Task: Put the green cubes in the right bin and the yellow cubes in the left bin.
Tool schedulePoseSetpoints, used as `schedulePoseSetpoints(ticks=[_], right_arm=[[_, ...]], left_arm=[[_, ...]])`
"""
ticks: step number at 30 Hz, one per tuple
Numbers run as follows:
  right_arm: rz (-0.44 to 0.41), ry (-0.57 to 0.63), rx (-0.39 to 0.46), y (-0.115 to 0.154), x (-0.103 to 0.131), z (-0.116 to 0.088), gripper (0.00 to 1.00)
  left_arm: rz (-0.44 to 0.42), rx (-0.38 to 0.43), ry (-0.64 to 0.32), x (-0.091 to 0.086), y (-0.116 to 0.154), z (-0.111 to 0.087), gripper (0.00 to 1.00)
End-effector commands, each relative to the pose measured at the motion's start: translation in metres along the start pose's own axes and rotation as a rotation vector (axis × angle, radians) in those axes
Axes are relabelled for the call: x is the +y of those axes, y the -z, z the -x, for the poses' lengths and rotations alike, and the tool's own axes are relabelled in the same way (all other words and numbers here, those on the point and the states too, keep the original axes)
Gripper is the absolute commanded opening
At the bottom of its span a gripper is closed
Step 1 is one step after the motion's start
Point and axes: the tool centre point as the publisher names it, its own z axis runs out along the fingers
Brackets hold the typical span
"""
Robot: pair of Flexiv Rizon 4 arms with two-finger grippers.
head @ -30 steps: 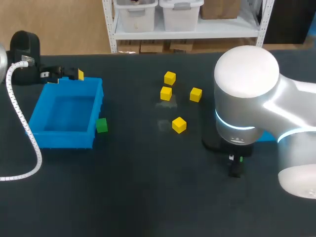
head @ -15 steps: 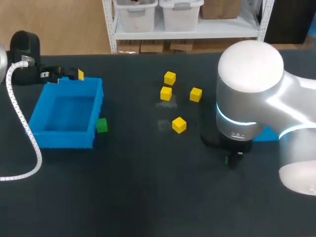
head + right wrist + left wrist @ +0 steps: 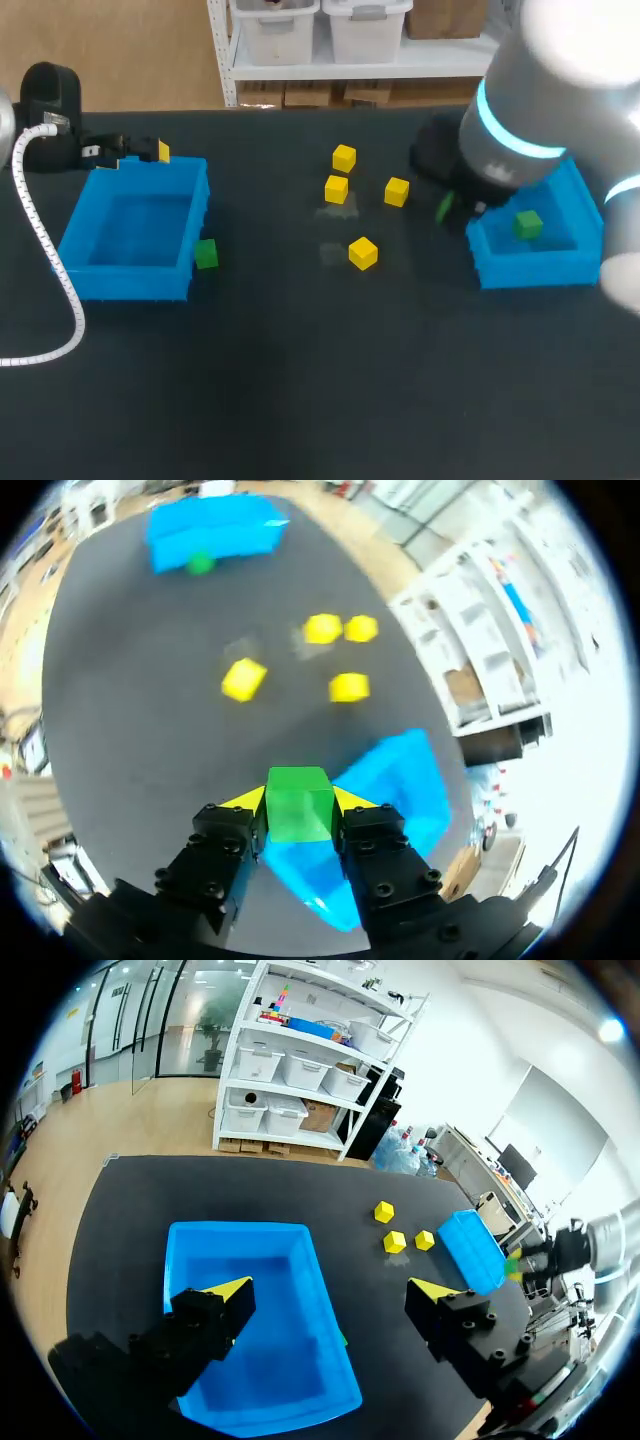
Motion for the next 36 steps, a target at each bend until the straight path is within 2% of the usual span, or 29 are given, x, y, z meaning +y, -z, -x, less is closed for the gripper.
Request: schedulePoseSetpoints(ticks=[1,7,12,17,18,19,20,25,28,31,36], right_arm=[[-0.101,-0.173,-0.102,-0.006,-0.035,-0.016,0.00],[-0.122,-0.307,-0.050,-0.047,-0.075,-0.047,0.00],[-0.104,-0.398,-0.024,-0.079,-0.085,-0.069,0.00],[-0.085,-0.426,-0.048,-0.093,-0.100,-0.083,0.00],[-0.084,-0.428,-0.054,-0.094,-0.103,-0.085,0.05],[-0.083,-0.430,-0.059,-0.095,-0.106,-0.088,0.46],[-0.077,-0.432,-0.070,-0.095,-0.110,-0.090,1.00],[-0.066,-0.431,-0.114,-0.095,-0.126,-0.101,1.00],[-0.049,-0.392,-0.175,-0.086,-0.130,-0.098,1.00],[-0.027,-0.290,-0.244,-0.072,-0.126,-0.084,1.00],[0.029,-0.108,-0.347,-0.053,-0.107,-0.049,1.00]], left_arm=[[-0.007,-0.005,-0.002,0.001,0.000,-0.001,1.00],[-0.007,-0.005,-0.002,0.001,0.000,-0.001,1.00],[-0.007,-0.005,-0.002,0.001,0.000,-0.001,1.00],[-0.007,-0.005,-0.002,0.001,0.000,-0.001,1.00],[-0.007,-0.005,-0.002,0.001,0.000,-0.001,1.00],[-0.007,-0.005,-0.002,0.001,0.000,-0.001,1.00],[-0.007,-0.005,-0.002,0.001,0.000,-0.001,1.00],[-0.007,-0.005,-0.002,0.001,0.000,-0.001,1.00],[-0.007,-0.005,-0.002,0.001,0.000,-0.001,1.00],[-0.007,-0.005,-0.002,0.001,0.000,-0.001,1.00],[-0.007,-0.005,-0.002,0.001,0.000,-0.001,1.00]])
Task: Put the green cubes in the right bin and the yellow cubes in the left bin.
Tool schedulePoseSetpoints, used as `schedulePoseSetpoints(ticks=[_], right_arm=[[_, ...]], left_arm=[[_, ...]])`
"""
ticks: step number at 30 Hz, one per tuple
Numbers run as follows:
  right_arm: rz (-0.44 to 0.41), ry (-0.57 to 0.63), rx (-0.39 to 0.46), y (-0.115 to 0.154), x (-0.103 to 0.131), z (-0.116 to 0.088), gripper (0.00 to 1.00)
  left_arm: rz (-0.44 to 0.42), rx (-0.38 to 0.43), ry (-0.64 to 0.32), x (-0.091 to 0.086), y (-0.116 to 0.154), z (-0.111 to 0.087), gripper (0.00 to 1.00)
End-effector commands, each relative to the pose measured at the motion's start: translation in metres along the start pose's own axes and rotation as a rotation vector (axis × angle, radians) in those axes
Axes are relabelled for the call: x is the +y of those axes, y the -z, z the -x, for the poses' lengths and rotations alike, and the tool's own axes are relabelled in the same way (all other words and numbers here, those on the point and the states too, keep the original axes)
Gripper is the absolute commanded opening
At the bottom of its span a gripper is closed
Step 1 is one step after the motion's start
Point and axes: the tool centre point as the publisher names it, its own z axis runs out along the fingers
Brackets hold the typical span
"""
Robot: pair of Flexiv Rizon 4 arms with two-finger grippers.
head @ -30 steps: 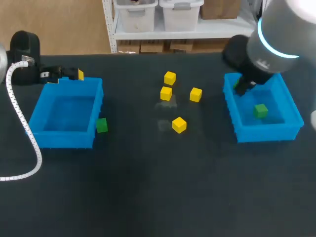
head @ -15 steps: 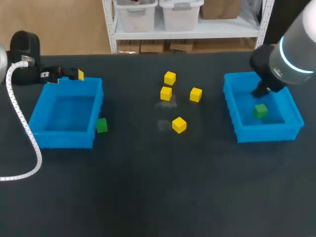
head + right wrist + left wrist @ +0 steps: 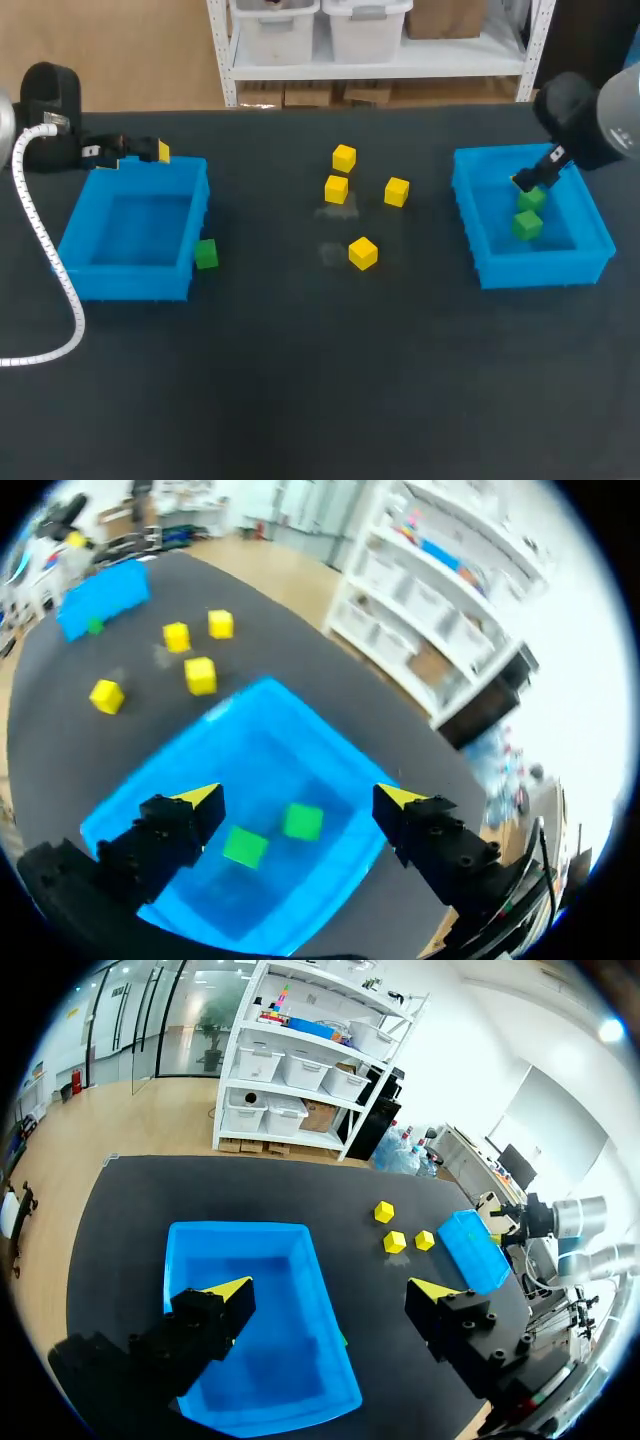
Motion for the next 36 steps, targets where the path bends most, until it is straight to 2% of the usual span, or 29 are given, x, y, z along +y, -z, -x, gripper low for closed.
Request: schedulePoseSetpoints(ticks=[1,7,13,24,36], right_arm=[[0.071,0.129,-0.096,0.010,0.020,0.015,1.00],[0.181,0.256,-0.199,0.009,0.066,0.059,1.00],[0.278,0.328,-0.238,-0.004,0.108,0.093,1.00],[0.486,0.419,-0.243,-0.031,0.166,0.130,1.00],[0.598,0.502,-0.209,-0.057,0.205,0.153,1.00]], left_arm=[[-0.007,-0.005,-0.002,0.001,0.000,-0.001,1.00],[-0.007,-0.005,-0.002,0.001,0.000,-0.001,1.00],[-0.007,-0.005,-0.002,0.001,0.000,-0.001,1.00],[-0.007,-0.005,-0.002,0.001,0.000,-0.001,1.00],[-0.007,-0.005,-0.002,0.001,0.000,-0.001,1.00]])
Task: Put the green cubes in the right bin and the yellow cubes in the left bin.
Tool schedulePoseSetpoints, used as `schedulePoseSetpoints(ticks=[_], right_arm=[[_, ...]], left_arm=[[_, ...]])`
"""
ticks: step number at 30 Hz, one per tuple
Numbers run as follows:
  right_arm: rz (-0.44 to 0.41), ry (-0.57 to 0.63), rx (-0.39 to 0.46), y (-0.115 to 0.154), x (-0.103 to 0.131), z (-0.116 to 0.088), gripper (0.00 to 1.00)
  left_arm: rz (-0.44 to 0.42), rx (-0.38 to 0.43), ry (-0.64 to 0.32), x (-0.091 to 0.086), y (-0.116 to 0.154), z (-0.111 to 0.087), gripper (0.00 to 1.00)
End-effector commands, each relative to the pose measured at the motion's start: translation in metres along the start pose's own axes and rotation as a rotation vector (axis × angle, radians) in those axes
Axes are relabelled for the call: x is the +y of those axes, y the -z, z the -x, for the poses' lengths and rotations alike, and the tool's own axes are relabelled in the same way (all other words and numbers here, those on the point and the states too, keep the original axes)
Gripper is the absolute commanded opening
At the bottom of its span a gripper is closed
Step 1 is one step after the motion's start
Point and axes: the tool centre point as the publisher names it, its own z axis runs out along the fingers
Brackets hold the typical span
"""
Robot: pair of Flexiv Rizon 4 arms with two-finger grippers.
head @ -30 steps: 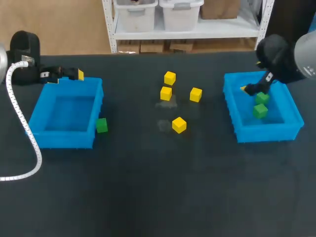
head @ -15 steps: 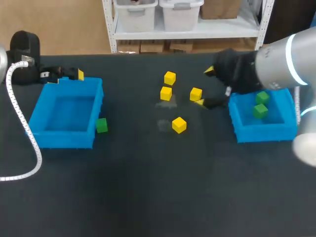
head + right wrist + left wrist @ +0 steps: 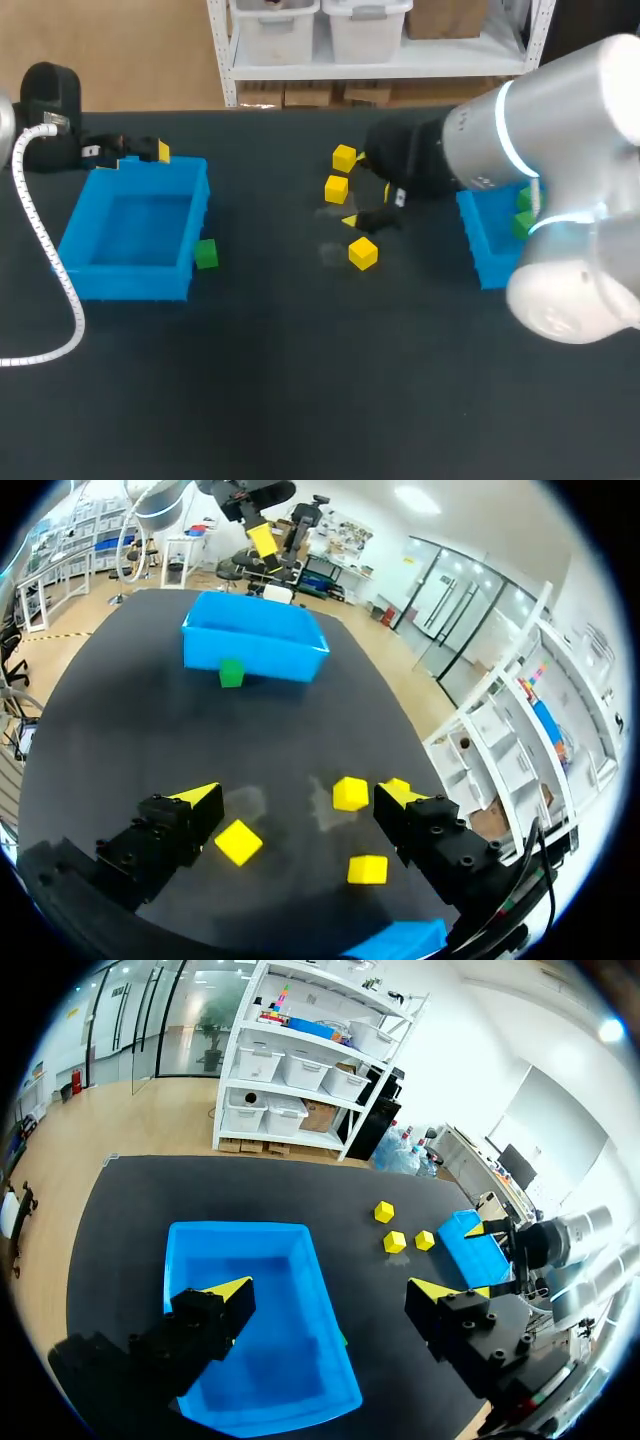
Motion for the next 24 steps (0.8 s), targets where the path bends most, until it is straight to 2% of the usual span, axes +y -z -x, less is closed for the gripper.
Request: schedulePoseSetpoints(ticks=[1,11,24], right_arm=[[0.348,-0.006,0.000,-0.018,-0.003,0.008,1.00],[0.405,0.001,0.003,-0.045,0.017,0.031,1.00],[0.470,0.027,0.011,-0.079,0.047,0.050,1.00]], left_arm=[[-0.007,-0.005,-0.002,0.001,0.000,-0.001,1.00],[-0.007,-0.005,-0.002,0.001,0.000,-0.001,1.00],[-0.007,-0.005,-0.002,0.001,0.000,-0.001,1.00]])
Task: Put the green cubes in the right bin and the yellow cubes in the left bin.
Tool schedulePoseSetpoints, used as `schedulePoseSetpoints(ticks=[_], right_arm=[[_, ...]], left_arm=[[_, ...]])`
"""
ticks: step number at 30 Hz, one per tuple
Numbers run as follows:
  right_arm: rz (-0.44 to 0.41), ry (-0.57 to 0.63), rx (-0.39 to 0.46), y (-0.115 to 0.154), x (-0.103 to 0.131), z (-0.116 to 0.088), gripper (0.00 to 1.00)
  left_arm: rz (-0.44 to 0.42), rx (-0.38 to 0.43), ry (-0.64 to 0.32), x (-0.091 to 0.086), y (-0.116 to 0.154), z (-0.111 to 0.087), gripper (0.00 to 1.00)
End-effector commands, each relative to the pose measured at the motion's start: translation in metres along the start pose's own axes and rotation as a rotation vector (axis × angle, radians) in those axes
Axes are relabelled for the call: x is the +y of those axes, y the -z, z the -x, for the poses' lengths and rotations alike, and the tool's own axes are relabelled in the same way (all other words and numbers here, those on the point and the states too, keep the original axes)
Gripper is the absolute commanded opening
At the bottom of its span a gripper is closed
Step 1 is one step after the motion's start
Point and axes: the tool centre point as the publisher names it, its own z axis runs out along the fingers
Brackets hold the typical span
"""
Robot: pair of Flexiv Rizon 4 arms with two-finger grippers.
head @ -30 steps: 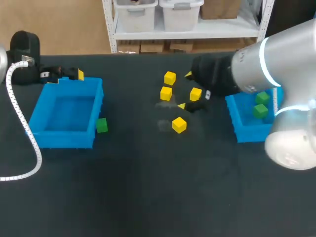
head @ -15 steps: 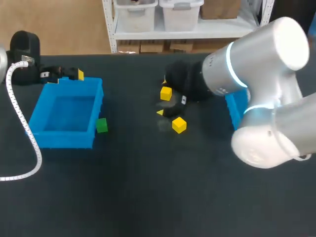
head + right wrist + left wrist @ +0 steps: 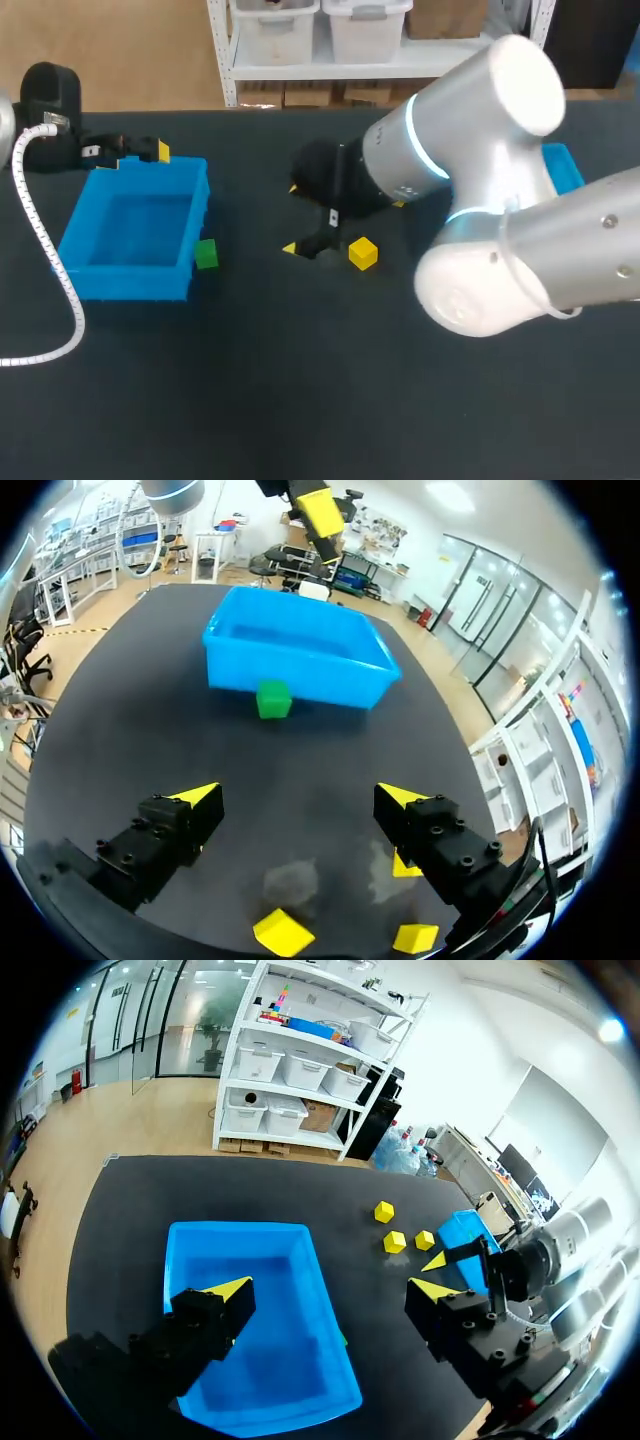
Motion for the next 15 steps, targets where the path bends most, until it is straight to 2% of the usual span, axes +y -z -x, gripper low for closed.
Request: schedulePoseSetpoints(ticks=[1,15], right_arm=[[0.322,-0.007,-0.006,-0.016,-0.002,0.007,1.00],[0.374,-0.030,-0.040,-0.044,0.012,0.031,1.00]], left_arm=[[-0.007,-0.005,-0.002,0.001,0.000,-0.001,1.00],[-0.007,-0.005,-0.002,0.001,0.000,-0.001,1.00]])
